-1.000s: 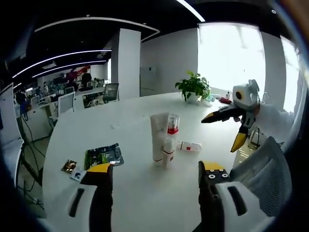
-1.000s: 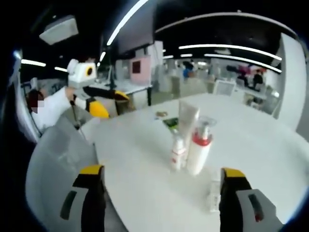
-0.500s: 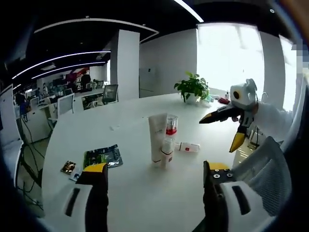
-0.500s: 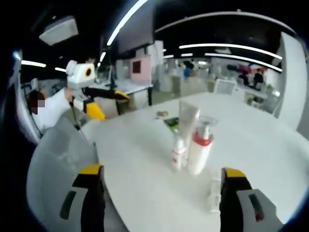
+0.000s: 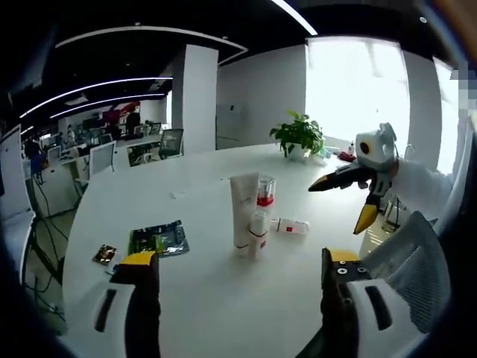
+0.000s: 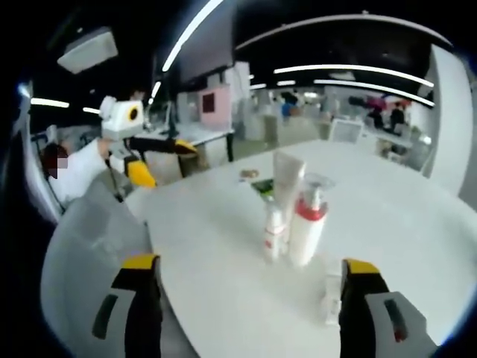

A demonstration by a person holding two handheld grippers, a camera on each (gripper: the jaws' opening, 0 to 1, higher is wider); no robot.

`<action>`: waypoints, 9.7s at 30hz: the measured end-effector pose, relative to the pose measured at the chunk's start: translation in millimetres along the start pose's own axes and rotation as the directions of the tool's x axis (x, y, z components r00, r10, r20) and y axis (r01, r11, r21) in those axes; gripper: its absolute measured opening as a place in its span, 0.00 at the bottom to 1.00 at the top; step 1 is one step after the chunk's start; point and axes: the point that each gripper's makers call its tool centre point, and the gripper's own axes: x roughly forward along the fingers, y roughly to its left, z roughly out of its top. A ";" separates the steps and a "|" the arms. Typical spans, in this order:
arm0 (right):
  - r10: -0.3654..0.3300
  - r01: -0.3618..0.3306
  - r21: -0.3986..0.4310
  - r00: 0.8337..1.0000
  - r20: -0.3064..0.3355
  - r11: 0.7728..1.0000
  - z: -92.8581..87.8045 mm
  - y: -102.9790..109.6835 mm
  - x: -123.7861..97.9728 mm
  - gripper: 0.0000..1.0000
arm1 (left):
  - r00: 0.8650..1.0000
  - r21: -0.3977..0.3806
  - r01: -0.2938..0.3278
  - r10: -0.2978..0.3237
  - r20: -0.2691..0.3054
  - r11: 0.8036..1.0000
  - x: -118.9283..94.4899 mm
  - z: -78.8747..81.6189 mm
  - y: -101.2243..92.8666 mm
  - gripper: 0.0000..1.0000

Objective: Arrange the skincare products in the storage area until every visible bottle or jar stands upright without overlapping.

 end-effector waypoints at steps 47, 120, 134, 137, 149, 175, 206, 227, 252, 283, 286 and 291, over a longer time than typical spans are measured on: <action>-0.049 0.053 0.033 0.991 -0.125 0.998 -49.0 -29.5 13.3 0.91 | 1.000 -0.055 -0.005 0.003 -0.025 0.998 6.1 -14.3 -1.2 0.99; -0.192 0.224 0.087 0.942 -0.276 0.971 -114.5 -100.7 45.4 0.58 | 0.999 -0.091 0.032 -0.033 -0.006 0.995 6.3 -15.5 -3.6 0.99; -0.185 0.220 0.097 0.940 -0.287 0.971 -118.6 -104.3 51.5 0.56 | 1.000 -0.087 0.016 -0.017 -0.013 0.996 5.5 -17.7 -1.6 0.99; -0.186 0.223 0.101 0.939 -0.288 0.970 -119.3 -105.7 52.0 0.55 | 1.000 -0.092 0.013 -0.014 -0.013 0.996 5.3 -18.6 -0.2 0.99; -0.203 0.240 0.107 0.939 -0.276 0.965 -119.5 -113.0 52.6 0.49 | 0.999 -0.097 0.015 -0.018 -0.027 0.995 7.0 -22.8 -0.4 0.99; -0.247 0.267 0.049 0.937 -0.248 0.962 -120.3 -116.1 50.5 0.20 | 0.998 -0.093 0.040 -0.045 -0.048 0.995 10.2 -21.0 -21.8 0.99; -0.227 0.264 0.170 0.950 -0.213 0.949 -125.6 -95.1 41.5 0.14 | 0.994 -0.084 0.085 -0.090 -0.061 0.993 15.4 -21.7 -42.5 0.97; -0.158 0.212 0.434 0.975 -0.157 0.876 -130.4 -76.9 31.7 0.14 | 0.988 -0.093 0.130 -0.137 -0.076 0.987 24.1 -24.9 -53.6 0.94; -0.067 -0.034 0.819 0.994 0.088 0.573 -106.4 -53.5 15.4 0.13 | 0.980 -0.109 0.185 -0.192 -0.060 0.977 29.8 -21.3 -70.6 0.92; -0.016 -0.332 0.824 0.925 0.381 0.459 -35.8 -13.3 -15.0 0.14 | 0.969 -0.217 0.246 -0.244 0.036 0.945 41.5 -4.1 -88.6 0.85; -0.005 -0.349 0.812 0.918 0.397 0.469 -26.4 -8.4 -17.8 0.14 | 0.954 -0.282 0.299 -0.285 0.091 0.912 41.3 6.1 -93.8 0.85; 0.021 -0.376 0.783 0.907 0.421 0.495 -9.8 0.6 -20.3 0.14 | 0.952 -0.314 0.305 -0.276 0.135 0.899 45.2 15.2 -88.3 0.80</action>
